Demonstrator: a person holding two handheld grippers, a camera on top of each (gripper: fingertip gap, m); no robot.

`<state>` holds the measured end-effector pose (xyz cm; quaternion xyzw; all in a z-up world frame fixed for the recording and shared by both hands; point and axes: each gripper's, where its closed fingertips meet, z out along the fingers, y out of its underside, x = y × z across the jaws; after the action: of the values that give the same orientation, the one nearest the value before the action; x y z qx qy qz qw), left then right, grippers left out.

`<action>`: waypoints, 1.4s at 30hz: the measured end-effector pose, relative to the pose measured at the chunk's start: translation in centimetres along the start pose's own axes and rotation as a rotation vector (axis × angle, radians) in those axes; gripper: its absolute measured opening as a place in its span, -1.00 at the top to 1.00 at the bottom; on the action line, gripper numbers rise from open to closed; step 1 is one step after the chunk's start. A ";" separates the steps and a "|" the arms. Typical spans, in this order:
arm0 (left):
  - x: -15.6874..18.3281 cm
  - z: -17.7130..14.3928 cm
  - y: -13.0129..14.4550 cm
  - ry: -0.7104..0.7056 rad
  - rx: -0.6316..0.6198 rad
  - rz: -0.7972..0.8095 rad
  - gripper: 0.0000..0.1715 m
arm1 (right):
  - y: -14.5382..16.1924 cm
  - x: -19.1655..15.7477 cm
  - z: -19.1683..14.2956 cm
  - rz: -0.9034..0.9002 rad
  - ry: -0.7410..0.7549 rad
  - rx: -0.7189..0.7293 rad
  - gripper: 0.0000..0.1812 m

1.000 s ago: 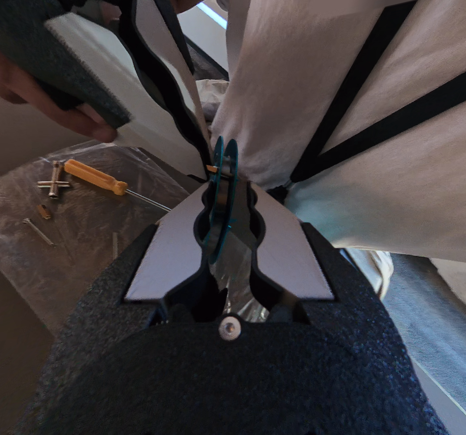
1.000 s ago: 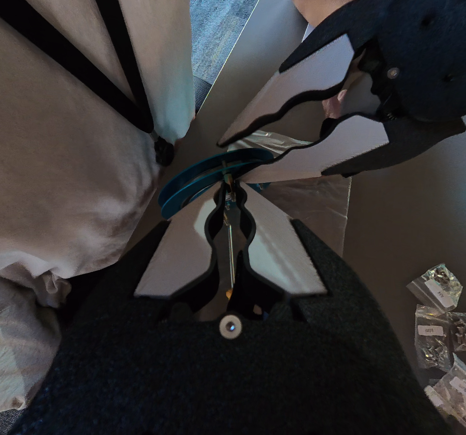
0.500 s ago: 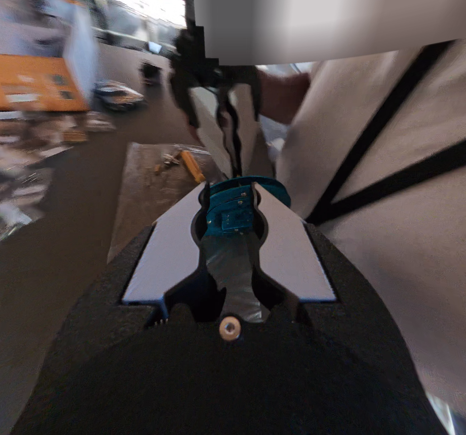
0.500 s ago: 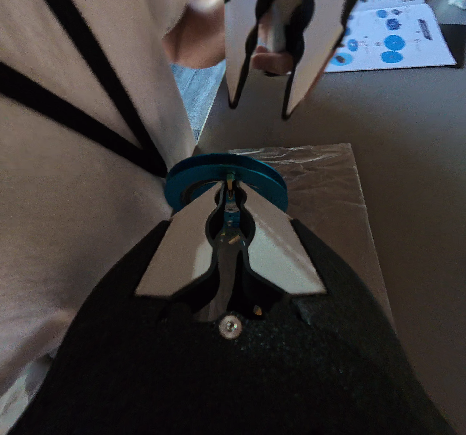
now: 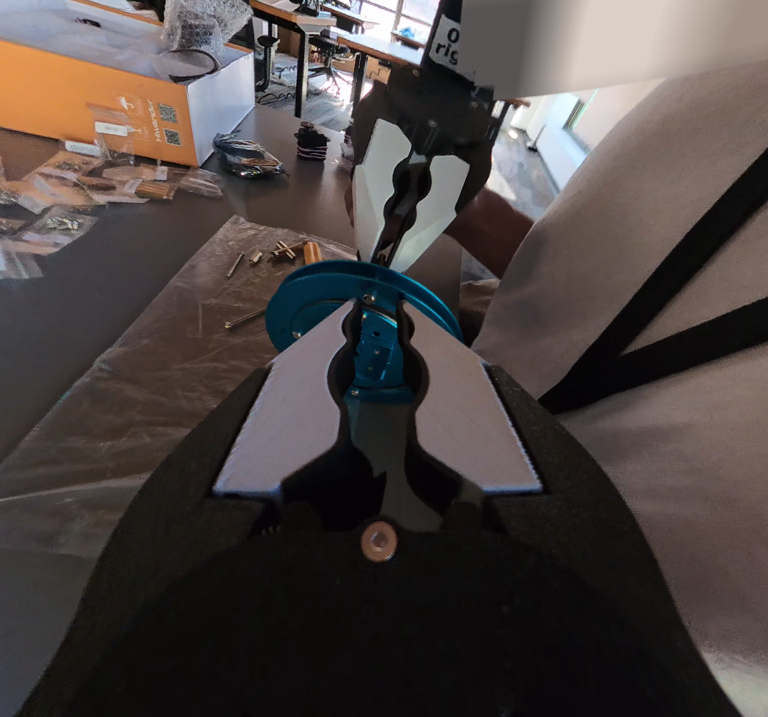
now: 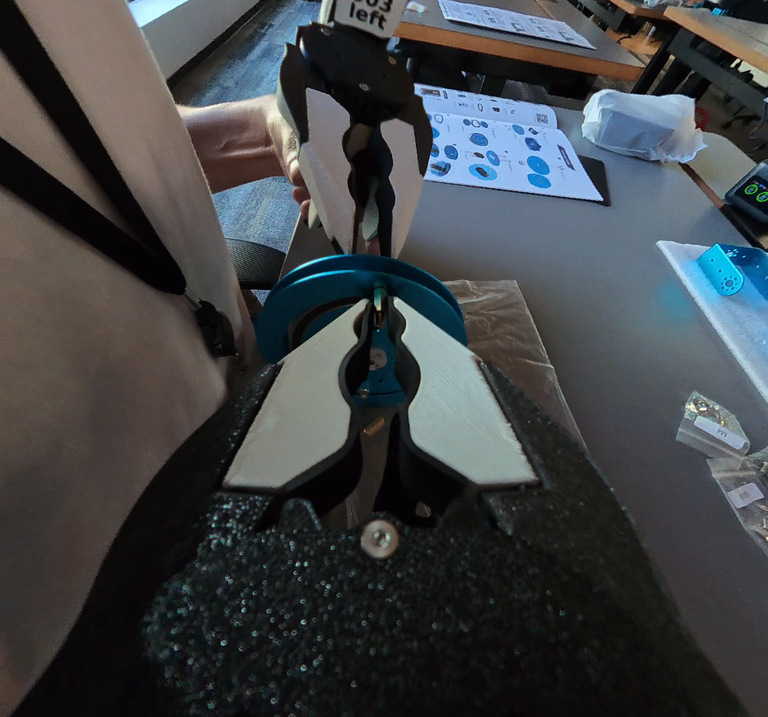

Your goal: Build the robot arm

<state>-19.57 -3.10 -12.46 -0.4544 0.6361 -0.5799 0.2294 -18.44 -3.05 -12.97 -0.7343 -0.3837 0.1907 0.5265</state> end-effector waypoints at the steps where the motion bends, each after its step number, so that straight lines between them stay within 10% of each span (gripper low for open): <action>1: -0.3 -0.2 -0.2 -0.027 -0.018 0.028 0.80 | -0.1 0.1 0.1 -0.005 0.011 0.001 0.96; 6: -0.5 -2.2 -3.4 -0.132 -0.035 0.154 0.79 | 0.0 0.7 0.3 -0.032 0.091 -0.048 0.95; 20: -0.5 -0.8 -0.5 0.104 -0.835 0.532 0.73 | -0.2 0.6 1.1 -0.067 0.185 -0.136 0.94; 42: -0.9 -0.1 1.0 0.190 -1.089 0.572 0.82 | -0.3 0.0 1.0 -0.020 0.171 -0.106 0.94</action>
<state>-19.52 -2.39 -13.60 -0.2643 0.9547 -0.1260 0.0534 -19.19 -2.38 -13.08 -0.7707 -0.3542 0.1015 0.5199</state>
